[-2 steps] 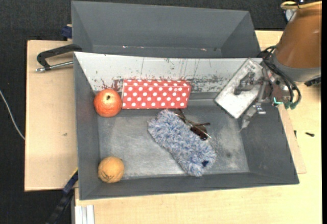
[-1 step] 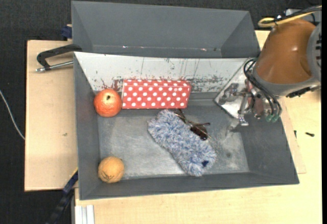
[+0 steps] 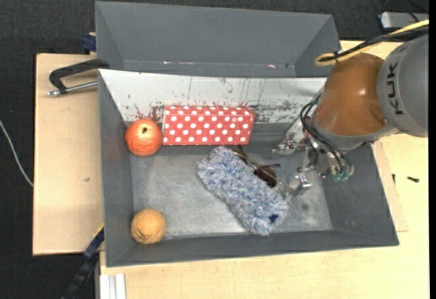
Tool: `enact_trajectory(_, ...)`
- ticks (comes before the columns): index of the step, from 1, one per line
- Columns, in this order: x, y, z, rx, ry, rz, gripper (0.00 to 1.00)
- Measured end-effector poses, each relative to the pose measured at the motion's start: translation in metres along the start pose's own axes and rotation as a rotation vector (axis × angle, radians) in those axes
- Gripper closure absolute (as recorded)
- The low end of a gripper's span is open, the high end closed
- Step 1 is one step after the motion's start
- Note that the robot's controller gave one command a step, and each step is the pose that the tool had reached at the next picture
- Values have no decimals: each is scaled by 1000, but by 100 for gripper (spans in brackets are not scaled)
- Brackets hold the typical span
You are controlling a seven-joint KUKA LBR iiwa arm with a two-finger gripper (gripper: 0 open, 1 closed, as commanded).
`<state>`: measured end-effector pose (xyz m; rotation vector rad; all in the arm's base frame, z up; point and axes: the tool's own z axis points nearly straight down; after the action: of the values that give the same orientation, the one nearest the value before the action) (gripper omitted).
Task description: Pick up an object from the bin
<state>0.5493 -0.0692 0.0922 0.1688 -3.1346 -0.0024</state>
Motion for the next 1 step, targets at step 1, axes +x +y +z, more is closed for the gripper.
enact_trajectory(1, 4, 40, 19, 1, -9, 62, 100)
